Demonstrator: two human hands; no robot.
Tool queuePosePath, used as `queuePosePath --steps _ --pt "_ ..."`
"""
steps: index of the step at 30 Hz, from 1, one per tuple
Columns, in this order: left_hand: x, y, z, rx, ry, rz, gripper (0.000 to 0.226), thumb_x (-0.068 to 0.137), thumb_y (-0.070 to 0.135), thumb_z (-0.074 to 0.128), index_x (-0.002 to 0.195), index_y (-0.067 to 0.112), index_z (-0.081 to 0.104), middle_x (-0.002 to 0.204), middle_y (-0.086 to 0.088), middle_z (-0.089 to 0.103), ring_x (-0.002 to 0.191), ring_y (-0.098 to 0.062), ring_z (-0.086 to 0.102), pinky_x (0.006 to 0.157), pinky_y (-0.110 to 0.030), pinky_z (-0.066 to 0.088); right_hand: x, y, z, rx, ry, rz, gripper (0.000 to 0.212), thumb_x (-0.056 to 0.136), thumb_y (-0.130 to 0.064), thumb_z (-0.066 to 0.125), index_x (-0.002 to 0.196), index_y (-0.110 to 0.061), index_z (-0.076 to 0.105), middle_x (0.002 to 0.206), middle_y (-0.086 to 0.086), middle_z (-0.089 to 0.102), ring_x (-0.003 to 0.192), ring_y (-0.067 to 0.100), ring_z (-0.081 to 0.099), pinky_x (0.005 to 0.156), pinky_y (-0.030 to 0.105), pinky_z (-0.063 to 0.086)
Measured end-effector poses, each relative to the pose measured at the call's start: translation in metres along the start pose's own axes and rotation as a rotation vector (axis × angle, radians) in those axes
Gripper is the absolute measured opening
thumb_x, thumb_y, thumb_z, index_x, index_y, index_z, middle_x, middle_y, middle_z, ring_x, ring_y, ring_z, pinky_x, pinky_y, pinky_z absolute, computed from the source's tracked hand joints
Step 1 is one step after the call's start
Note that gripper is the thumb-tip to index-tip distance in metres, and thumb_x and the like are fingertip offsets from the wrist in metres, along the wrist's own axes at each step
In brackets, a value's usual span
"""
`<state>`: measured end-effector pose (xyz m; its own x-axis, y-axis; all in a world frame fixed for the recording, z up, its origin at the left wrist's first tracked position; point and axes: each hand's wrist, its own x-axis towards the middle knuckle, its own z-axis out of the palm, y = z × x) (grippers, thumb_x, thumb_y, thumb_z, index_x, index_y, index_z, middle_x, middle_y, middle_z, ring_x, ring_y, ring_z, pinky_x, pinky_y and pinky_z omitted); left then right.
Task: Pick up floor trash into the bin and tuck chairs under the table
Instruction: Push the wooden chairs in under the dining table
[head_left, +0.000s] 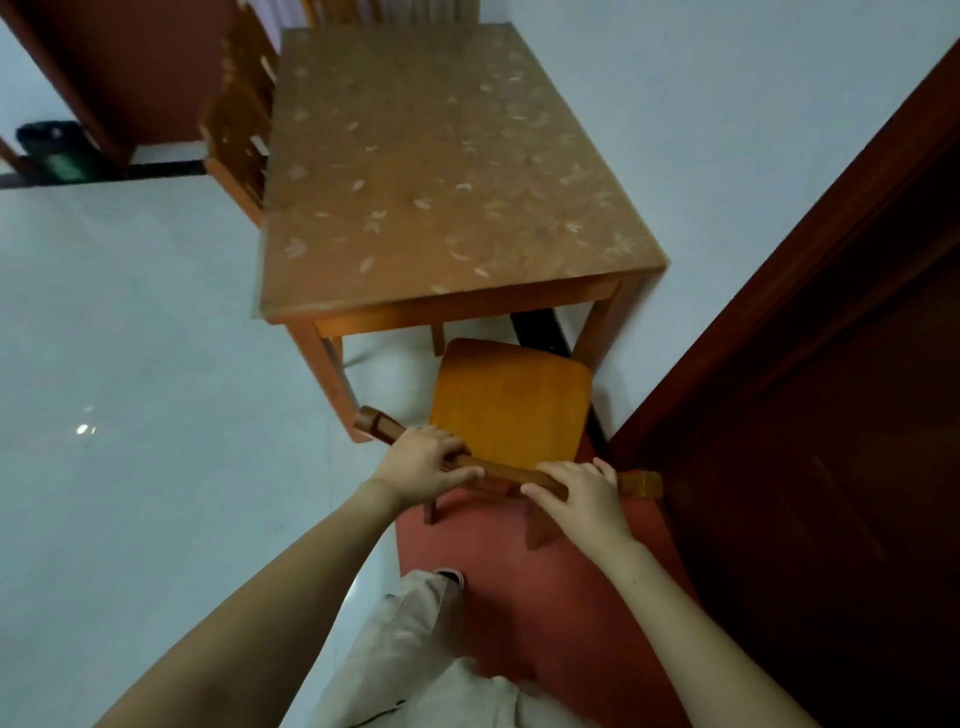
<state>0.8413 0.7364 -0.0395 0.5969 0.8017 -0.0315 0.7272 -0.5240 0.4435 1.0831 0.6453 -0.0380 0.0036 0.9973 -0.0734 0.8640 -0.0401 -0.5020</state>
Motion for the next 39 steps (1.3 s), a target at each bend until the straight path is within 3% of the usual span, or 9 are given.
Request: queuePosePath --steps 4,8,15,21,29,33,36,39 --pt "-0.002 0.0 0.005 -0.042 0.034 -0.041 0.055 0.08 0.074 0.045 0.083 0.023 0.066 0.072 0.009 0.059 0.071 -0.008 0.05 0.066 -0.031 0.043 -0.003 0.006 0.003 0.075 0.062 -0.002 0.046 0.088 -0.061 0.054 0.116 -0.026 0.069 0.115 -0.008 0.069 0.113 0.013 0.056 0.116 0.031 0.011" --pt "-0.006 0.003 0.013 -0.035 0.101 -0.035 0.051 0.082 0.071 0.049 0.078 0.023 0.067 0.068 0.011 0.057 0.068 -0.006 0.049 0.066 -0.032 0.044 -0.002 0.013 0.009 0.15 0.125 -0.012 0.042 0.081 -0.062 0.061 0.103 -0.028 0.074 0.099 -0.013 0.07 0.101 0.011 0.057 0.103 0.022 0.019" --pt "0.002 -0.001 0.012 -0.017 0.097 -0.073 0.058 0.082 0.077 0.043 0.087 0.026 0.07 0.073 0.011 0.059 0.071 -0.008 0.052 0.066 -0.035 0.046 0.016 0.021 0.011 0.236 0.193 -0.06 0.048 0.073 -0.069 0.053 0.089 -0.03 0.076 0.085 -0.015 0.069 0.089 0.008 0.054 0.089 0.027 0.023" --pt "0.02 0.0 0.003 -0.004 0.138 -0.077 0.056 0.083 0.075 0.043 0.086 0.025 0.069 0.076 0.009 0.062 0.073 -0.007 0.051 0.066 -0.031 0.045 0.037 0.026 0.005 0.219 0.257 -0.098 0.043 0.076 -0.066 0.054 0.088 -0.031 0.075 0.084 -0.016 0.068 0.087 0.006 0.051 0.088 0.027 0.021" --pt "0.039 -0.007 -0.008 -0.102 0.09 -0.133 0.055 0.077 0.075 0.051 0.089 0.026 0.073 0.078 0.012 0.064 0.075 -0.004 0.055 0.065 -0.028 0.049 0.057 0.025 -0.003 0.261 0.169 -0.073 0.035 0.078 -0.059 0.063 0.09 -0.028 0.076 0.087 -0.013 0.07 0.092 0.009 0.052 0.098 0.035 0.024" --pt "0.042 -0.014 -0.006 -0.126 0.105 -0.176 0.057 0.075 0.077 0.05 0.09 0.027 0.073 0.079 0.016 0.064 0.077 -0.003 0.054 0.066 -0.023 0.047 0.066 0.027 0.003 0.276 0.157 -0.081 0.043 0.076 -0.065 0.057 0.089 -0.028 0.076 0.088 -0.014 0.071 0.091 0.007 0.051 0.101 0.037 0.024" --pt "0.059 -0.01 -0.005 -0.125 0.082 -0.175 0.059 0.074 0.076 0.052 0.09 0.024 0.074 0.079 0.01 0.065 0.076 -0.005 0.054 0.066 -0.029 0.048 0.078 0.038 -0.004 0.244 0.19 -0.095 0.045 0.075 -0.067 0.055 0.087 -0.03 0.076 0.085 -0.015 0.07 0.089 0.008 0.052 0.096 0.033 0.025" --pt "0.071 -0.004 0.007 -0.139 0.16 -0.158 0.057 0.075 0.074 0.054 0.088 0.022 0.075 0.077 0.008 0.064 0.074 -0.008 0.052 0.066 -0.034 0.046 0.088 0.057 -0.012 0.213 0.215 -0.14 0.043 0.074 -0.067 0.056 0.087 -0.031 0.076 0.084 -0.017 0.068 0.088 0.007 0.053 0.093 0.027 0.022"
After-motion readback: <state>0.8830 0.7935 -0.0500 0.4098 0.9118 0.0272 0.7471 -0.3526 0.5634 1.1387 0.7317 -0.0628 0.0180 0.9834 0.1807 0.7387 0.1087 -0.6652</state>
